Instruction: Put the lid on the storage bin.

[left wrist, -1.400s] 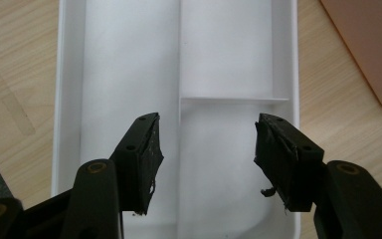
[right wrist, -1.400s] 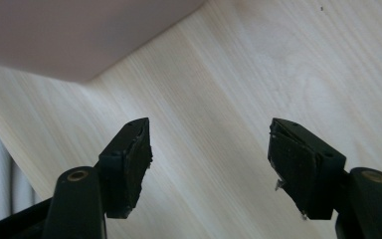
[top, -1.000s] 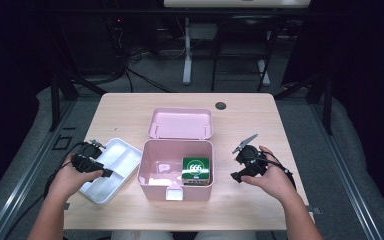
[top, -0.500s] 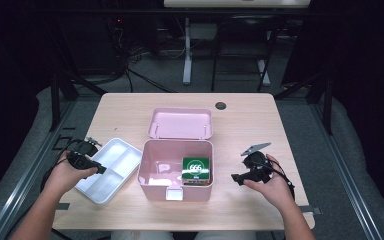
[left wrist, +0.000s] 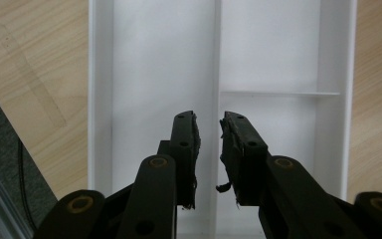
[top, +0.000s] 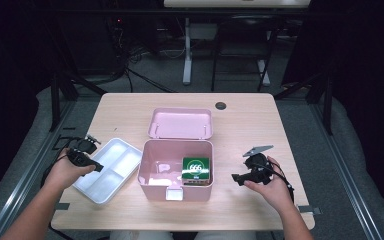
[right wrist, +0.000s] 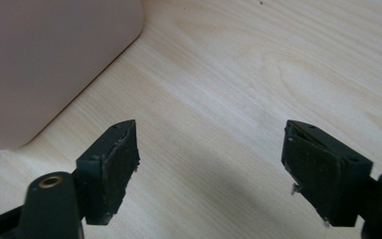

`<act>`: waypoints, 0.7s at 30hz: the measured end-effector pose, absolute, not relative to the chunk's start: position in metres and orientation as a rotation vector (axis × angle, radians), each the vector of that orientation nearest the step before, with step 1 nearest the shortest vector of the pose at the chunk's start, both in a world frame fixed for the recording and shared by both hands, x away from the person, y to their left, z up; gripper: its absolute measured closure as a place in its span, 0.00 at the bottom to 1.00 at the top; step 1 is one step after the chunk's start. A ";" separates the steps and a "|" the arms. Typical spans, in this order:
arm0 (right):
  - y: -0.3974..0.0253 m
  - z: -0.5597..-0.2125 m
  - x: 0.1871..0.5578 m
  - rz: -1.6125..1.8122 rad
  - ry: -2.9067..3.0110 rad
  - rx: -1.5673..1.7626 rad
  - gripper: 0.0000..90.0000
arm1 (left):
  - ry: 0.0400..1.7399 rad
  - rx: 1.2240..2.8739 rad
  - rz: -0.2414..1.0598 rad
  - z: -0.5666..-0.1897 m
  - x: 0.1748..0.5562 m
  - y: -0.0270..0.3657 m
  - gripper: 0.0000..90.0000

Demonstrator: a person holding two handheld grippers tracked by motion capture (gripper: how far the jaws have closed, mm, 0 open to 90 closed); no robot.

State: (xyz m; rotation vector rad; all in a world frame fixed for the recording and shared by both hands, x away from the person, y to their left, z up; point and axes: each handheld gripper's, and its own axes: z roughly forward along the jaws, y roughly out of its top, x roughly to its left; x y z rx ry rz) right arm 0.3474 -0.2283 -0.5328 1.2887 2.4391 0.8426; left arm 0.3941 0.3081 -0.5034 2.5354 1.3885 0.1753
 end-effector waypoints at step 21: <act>-0.232 -0.538 0.348 0.848 2.420 1.317 0.27 | 1.384 2.734 0.067 -0.524 0.420 0.281 0.93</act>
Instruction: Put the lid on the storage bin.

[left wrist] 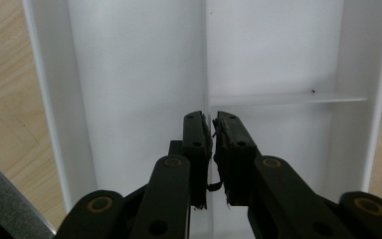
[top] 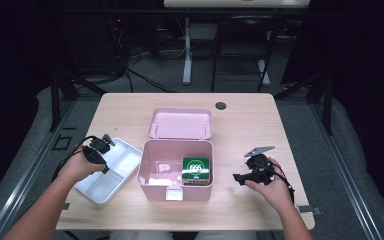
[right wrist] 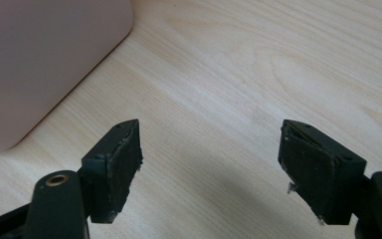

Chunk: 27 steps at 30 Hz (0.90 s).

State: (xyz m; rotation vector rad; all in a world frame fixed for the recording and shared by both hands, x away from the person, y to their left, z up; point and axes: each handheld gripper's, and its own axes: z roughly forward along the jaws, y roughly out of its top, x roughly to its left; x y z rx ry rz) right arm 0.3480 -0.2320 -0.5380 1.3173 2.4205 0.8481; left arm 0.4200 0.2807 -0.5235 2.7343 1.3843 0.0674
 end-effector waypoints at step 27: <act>-0.235 -0.544 0.350 0.831 2.427 1.331 0.27 | 1.453 2.754 -0.047 -0.543 0.433 0.278 0.98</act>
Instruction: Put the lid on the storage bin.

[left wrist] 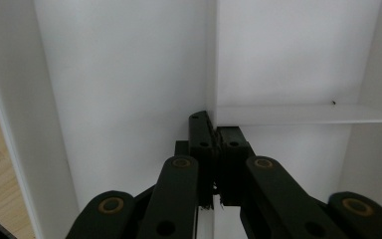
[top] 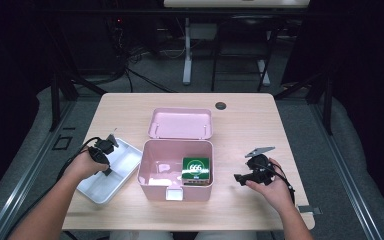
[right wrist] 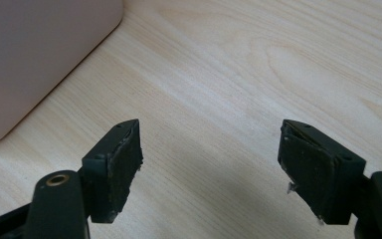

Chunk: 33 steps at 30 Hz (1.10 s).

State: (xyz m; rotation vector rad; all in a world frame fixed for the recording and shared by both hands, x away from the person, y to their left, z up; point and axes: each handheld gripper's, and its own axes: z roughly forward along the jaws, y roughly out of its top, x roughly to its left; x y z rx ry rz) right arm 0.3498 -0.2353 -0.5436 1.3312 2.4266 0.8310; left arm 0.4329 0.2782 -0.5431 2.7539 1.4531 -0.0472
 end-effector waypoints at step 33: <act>-0.235 -0.546 0.350 0.823 2.429 1.328 0.27 | 1.479 2.742 -0.041 -0.521 0.430 0.291 0.99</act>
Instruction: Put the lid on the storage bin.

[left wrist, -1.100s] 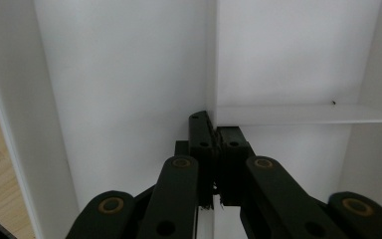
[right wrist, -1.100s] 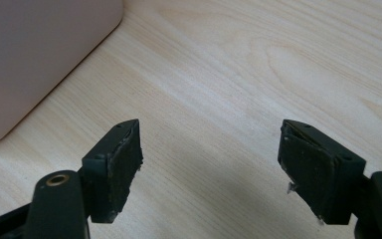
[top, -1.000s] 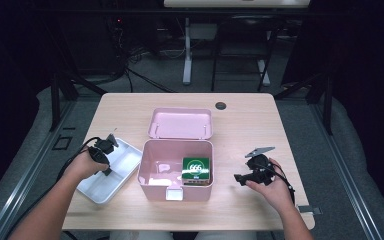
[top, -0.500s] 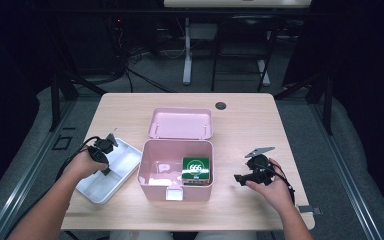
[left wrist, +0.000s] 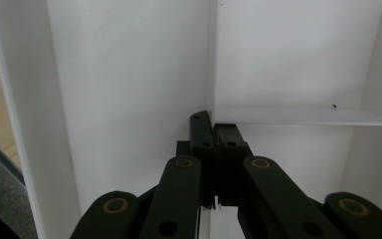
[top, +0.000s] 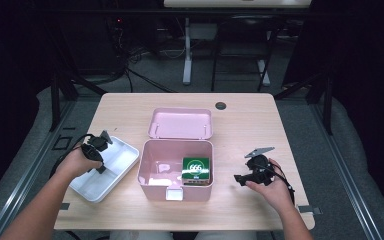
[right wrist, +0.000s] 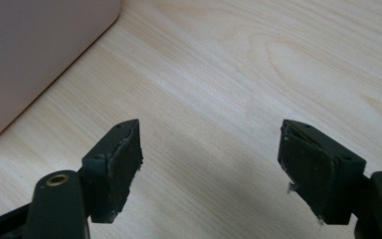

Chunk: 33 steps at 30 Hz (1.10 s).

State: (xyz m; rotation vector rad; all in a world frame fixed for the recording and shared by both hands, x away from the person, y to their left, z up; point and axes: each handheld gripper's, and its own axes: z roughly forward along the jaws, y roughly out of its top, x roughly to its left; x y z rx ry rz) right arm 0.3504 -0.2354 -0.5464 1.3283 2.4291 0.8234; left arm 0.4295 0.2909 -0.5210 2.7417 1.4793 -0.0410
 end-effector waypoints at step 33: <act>-0.236 -0.547 0.350 0.819 2.431 1.333 0.27 | 1.410 2.768 -0.003 -0.477 0.421 0.295 0.99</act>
